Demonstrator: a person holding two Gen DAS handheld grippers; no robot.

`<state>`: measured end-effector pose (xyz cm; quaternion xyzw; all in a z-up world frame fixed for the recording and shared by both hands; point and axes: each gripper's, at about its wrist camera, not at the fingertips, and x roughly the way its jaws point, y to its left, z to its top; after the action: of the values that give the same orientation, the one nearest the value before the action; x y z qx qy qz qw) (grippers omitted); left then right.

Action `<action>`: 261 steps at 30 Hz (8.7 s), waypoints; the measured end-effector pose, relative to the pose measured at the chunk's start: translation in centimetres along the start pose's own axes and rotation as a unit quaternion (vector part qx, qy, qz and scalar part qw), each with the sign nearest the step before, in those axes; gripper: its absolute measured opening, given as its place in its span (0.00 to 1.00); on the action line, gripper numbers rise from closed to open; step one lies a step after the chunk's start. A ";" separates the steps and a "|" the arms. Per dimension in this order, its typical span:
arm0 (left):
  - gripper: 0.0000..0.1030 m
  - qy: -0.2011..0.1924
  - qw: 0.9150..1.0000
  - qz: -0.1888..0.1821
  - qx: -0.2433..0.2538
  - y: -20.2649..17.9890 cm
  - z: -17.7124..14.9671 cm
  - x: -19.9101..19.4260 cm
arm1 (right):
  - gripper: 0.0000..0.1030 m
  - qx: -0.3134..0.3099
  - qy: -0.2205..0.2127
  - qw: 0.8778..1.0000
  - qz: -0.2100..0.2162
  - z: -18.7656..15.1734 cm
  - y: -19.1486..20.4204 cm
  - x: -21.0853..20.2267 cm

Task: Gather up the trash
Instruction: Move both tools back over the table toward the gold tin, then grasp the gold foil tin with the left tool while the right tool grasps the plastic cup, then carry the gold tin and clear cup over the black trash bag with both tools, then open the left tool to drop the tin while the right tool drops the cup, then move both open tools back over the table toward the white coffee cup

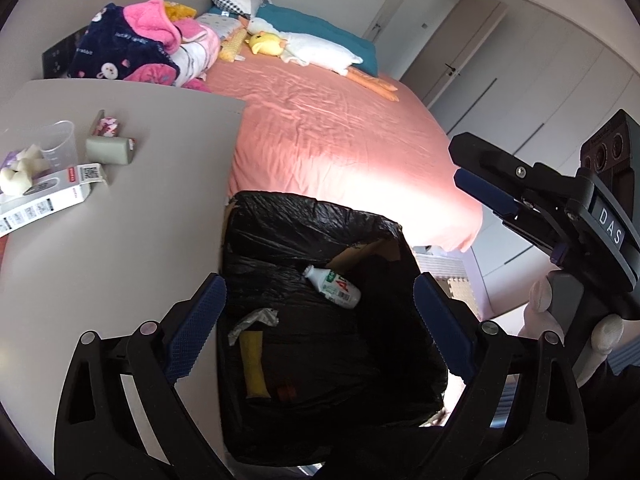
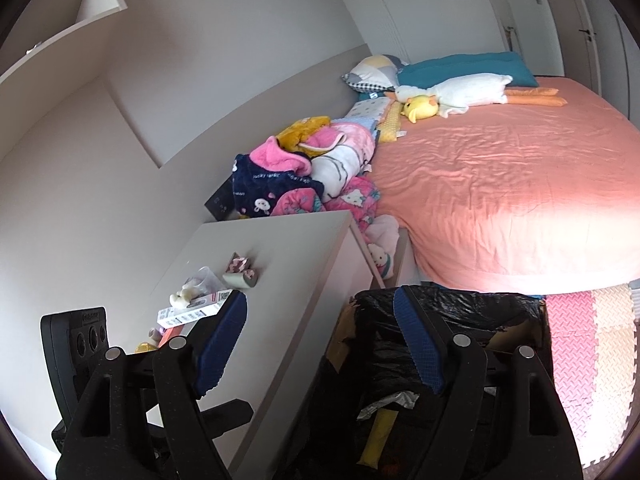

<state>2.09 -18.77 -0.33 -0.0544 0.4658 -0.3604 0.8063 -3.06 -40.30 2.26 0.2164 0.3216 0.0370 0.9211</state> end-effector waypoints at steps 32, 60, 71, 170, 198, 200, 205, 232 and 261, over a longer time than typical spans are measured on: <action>0.89 -0.083 0.979 0.143 -0.122 9.8 -4.3 -7.9 | 0.74 -0.098 0.083 0.987 0.094 -1.7 11.3 8.0; 0.89 -0.110 0.945 0.230 -0.207 19.5 -7.0 -11.6 | 0.64 -0.171 0.129 0.973 0.086 -2.6 17.8 18.6; 0.89 -0.104 0.934 0.255 -0.226 23.4 -6.9 -10.9 | 0.59 -0.191 0.144 0.969 0.062 -2.8 19.1 23.5; 0.68 -0.064 0.996 0.002 0.063 -2.1 1.9 -1.5 | 0.41 -0.035 -0.034 0.999 -0.007 1.6 -1.6 -1.8; 0.95 0.000 1.000 -0.010 0.017 -1.3 1.4 1.0 | 0.71 0.015 -0.033 0.999 -0.019 1.1 -5.1 -2.9; 0.95 -0.004 1.000 -0.004 0.015 -1.0 1.3 0.6 | 0.71 0.009 -0.030 0.999 -0.017 1.2 -4.7 -2.4; 0.95 -0.010 1.000 0.013 0.003 0.3 1.1 0.0 | 0.71 -0.004 -0.017 1.000 -0.006 1.1 -3.4 -1.1; 0.95 -0.064 0.989 0.094 -0.098 8.6 -1.6 -5.7 | 0.71 -0.079 0.056 0.993 0.064 0.6 4.9 6.3; 0.87 -0.122 0.956 0.189 -0.190 18.8 -4.0 -10.7 | 0.71 -0.145 0.116 0.978 0.090 -0.2 13.3 16.3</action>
<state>5.64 2.78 -2.89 -0.1607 0.4255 -0.0969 0.8853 10.61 -24.80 -1.67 0.1028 0.3969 0.1908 0.8919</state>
